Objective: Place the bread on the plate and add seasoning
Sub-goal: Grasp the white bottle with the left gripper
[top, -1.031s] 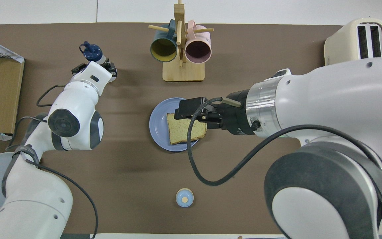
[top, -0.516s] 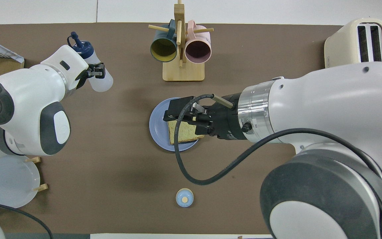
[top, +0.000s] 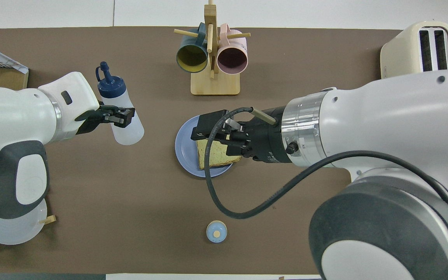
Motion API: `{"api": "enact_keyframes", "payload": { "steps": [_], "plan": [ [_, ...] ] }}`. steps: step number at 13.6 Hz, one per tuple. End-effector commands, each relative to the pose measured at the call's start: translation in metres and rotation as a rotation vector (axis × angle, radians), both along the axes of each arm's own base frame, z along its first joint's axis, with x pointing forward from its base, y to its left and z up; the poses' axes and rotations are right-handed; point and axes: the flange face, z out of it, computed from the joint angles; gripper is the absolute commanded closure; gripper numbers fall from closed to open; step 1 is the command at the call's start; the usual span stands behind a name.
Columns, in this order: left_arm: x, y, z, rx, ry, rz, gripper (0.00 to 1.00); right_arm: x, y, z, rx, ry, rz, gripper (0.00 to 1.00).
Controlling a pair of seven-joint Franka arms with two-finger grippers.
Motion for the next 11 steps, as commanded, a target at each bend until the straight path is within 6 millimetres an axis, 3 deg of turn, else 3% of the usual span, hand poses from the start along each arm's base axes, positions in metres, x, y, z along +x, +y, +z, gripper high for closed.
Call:
{"api": "enact_keyframes", "payload": {
  "steps": [1, 3, 7, 9, 11],
  "plan": [
    [-0.024, -0.011, 0.02, 0.017, 0.039, -0.17, 0.98, 0.0, -0.001, 0.001, 0.004, 0.001, -0.012, 0.15],
    [-0.037, -0.008, 0.03, 0.017, 0.073, -0.325, 0.99, 0.0, -0.001, 0.003, 0.008, -0.005, -0.016, 0.2],
    [-0.049, -0.008, 0.038, 0.038, 0.074, -0.536, 1.0, 0.001, -0.001, 0.002, 0.008, -0.006, -0.022, 0.21],
    [-0.06, -0.027, 0.039, 0.043, 0.082, -0.595, 1.0, 0.003, 0.0, 0.005, 0.018, -0.02, -0.045, 0.21],
    [-0.067, -0.037, 0.04, 0.052, 0.085, -0.642, 0.99, -0.004, 0.015, 0.006, 0.028, -0.028, -0.046, 0.21]
  ]
}}
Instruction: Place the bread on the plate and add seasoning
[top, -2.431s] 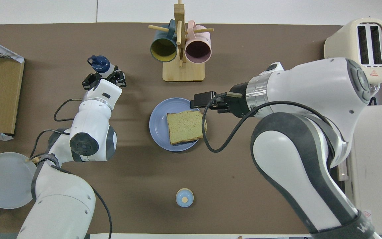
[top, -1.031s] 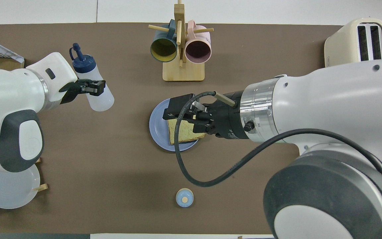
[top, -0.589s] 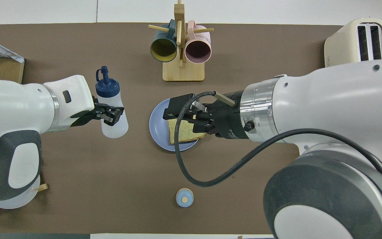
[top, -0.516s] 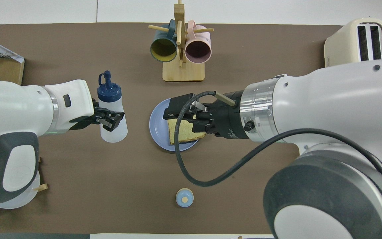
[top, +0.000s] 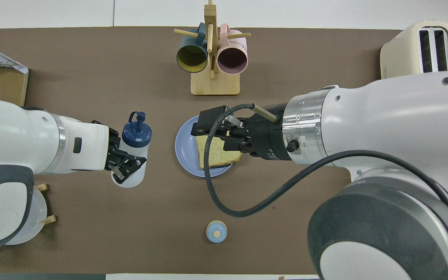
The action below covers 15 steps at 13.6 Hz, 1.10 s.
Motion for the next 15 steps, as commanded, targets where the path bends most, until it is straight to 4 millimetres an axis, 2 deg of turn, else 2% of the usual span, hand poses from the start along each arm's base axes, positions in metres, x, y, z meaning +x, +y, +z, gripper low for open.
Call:
{"api": "enact_keyframes", "payload": {
  "steps": [1, 3, 8, 13, 15],
  "plan": [
    [-0.013, -0.014, 0.008, -0.004, -0.006, -0.132, 1.0, -0.007, 0.016, 0.004, 0.024, 0.005, -0.046, 0.21],
    [-0.015, -0.018, 0.01, -0.016, -0.057, -0.285, 1.0, -0.013, 0.028, 0.006, 0.033, -0.003, -0.052, 0.21],
    [-0.028, -0.036, 0.01, -0.061, -0.026, -0.324, 1.0, -0.021, 0.039, 0.004, -0.028, -0.057, -0.01, 0.28],
    [-0.032, -0.036, 0.012, -0.115, -0.018, -0.387, 1.0, -0.021, 0.043, 0.005, -0.063, -0.108, -0.006, 0.32],
    [-0.032, -0.036, 0.013, -0.133, -0.027, -0.415, 1.0, -0.028, 0.052, 0.005, -0.098, -0.14, 0.021, 0.4]
  ]
}}
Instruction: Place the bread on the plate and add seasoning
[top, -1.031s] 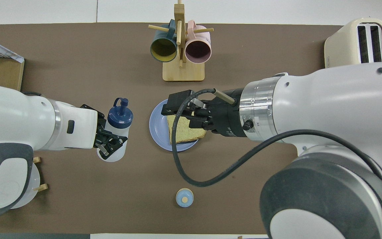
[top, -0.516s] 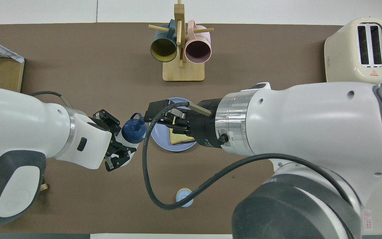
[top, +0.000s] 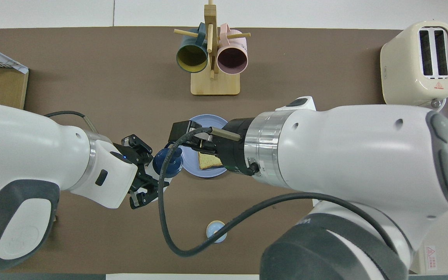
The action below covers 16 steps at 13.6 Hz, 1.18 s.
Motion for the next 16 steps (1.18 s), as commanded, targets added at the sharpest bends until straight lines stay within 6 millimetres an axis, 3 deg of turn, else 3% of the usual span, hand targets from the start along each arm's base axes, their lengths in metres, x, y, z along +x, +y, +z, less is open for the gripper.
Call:
{"api": "enact_keyframes", "payload": {
  "steps": [1, 4, 8, 12, 13, 15, 16],
  "plan": [
    [-0.0031, 0.0028, 0.0094, -0.039, -0.005, -0.056, 1.0, -0.0057, 0.0085, 0.0, -0.031, -0.038, 0.011, 0.47],
    [-0.0038, 0.0008, 0.0098, -0.042, -0.013, -0.067, 1.0, -0.0061, 0.0092, 0.0001, -0.031, -0.039, 0.012, 0.5],
    [-0.0043, -0.0009, 0.0099, -0.042, -0.015, -0.074, 1.0, -0.0061, 0.0092, 0.0017, -0.029, -0.041, 0.012, 0.71],
    [-0.0043, -0.0019, 0.0105, -0.047, -0.018, -0.075, 1.0, -0.0079, 0.0124, 0.0024, -0.029, -0.041, 0.015, 0.79],
    [-0.0045, -0.0022, 0.0106, -0.051, -0.016, -0.074, 1.0, -0.0079, 0.0124, 0.0024, -0.029, -0.041, 0.015, 0.83],
    [-0.0048, -0.0026, 0.0101, -0.055, -0.012, -0.073, 1.0, -0.0086, 0.0132, 0.0022, -0.029, -0.041, 0.018, 0.99],
    [-0.0049, -0.0027, 0.0102, -0.056, -0.011, -0.072, 1.0, -0.0086, 0.0132, 0.0022, -0.029, -0.041, 0.018, 1.0]
  ]
}}
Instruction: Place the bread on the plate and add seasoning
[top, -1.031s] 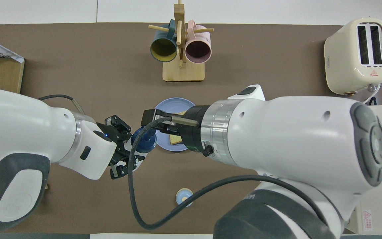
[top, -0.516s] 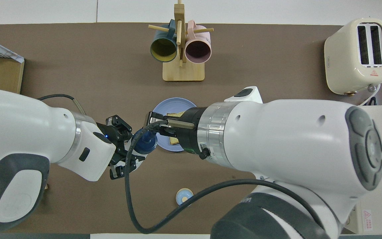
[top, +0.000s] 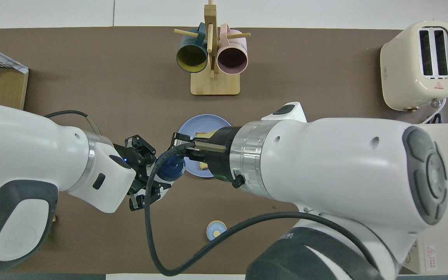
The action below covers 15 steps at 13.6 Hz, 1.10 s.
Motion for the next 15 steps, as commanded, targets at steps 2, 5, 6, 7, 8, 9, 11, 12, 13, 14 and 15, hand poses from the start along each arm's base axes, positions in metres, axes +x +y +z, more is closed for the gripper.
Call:
{"api": "enact_keyframes", "payload": {
  "steps": [2, 5, 6, 7, 8, 9, 11, 12, 13, 14, 15],
  "plan": [
    [-0.003, -0.001, 0.007, -0.026, 0.004, -0.016, 1.0, 0.0, 0.002, 0.0, -0.012, -0.013, -0.006, 1.0],
    [-0.003, -0.001, 0.007, -0.026, 0.004, -0.016, 1.0, 0.002, 0.0, 0.009, -0.007, -0.018, -0.004, 1.0],
    [-0.004, -0.001, 0.007, -0.026, 0.004, -0.017, 1.0, 0.004, -0.003, 0.015, -0.004, -0.021, -0.005, 1.0],
    [-0.003, -0.001, 0.007, -0.026, 0.006, -0.016, 1.0, 0.007, -0.008, 0.02, -0.003, -0.022, -0.008, 1.0],
    [-0.003, 0.0, 0.008, -0.026, 0.004, -0.015, 1.0, 0.01, -0.012, 0.028, -0.003, -0.023, -0.006, 1.0],
    [-0.004, -0.001, 0.007, -0.025, 0.007, -0.019, 1.0, 0.013, -0.017, 0.035, -0.003, -0.022, -0.009, 1.0],
    [-0.004, -0.002, 0.007, -0.024, 0.008, -0.019, 1.0, 0.019, -0.023, 0.042, 0.016, -0.009, -0.032, 1.0],
    [-0.005, -0.001, 0.008, -0.025, 0.008, -0.02, 1.0, 0.02, -0.025, 0.042, 0.019, -0.005, -0.038, 1.0],
    [-0.005, -0.002, 0.007, -0.025, 0.01, -0.02, 1.0, 0.02, -0.025, 0.042, 0.019, -0.004, -0.039, 1.0],
    [-0.004, -0.002, 0.007, -0.024, 0.008, -0.018, 1.0, 0.021, -0.026, 0.042, 0.016, -0.007, -0.041, 1.0],
    [-0.004, -0.002, 0.007, -0.025, 0.009, -0.018, 1.0, 0.023, -0.029, 0.04, 0.003, -0.019, -0.036, 1.0]
  ]
}}
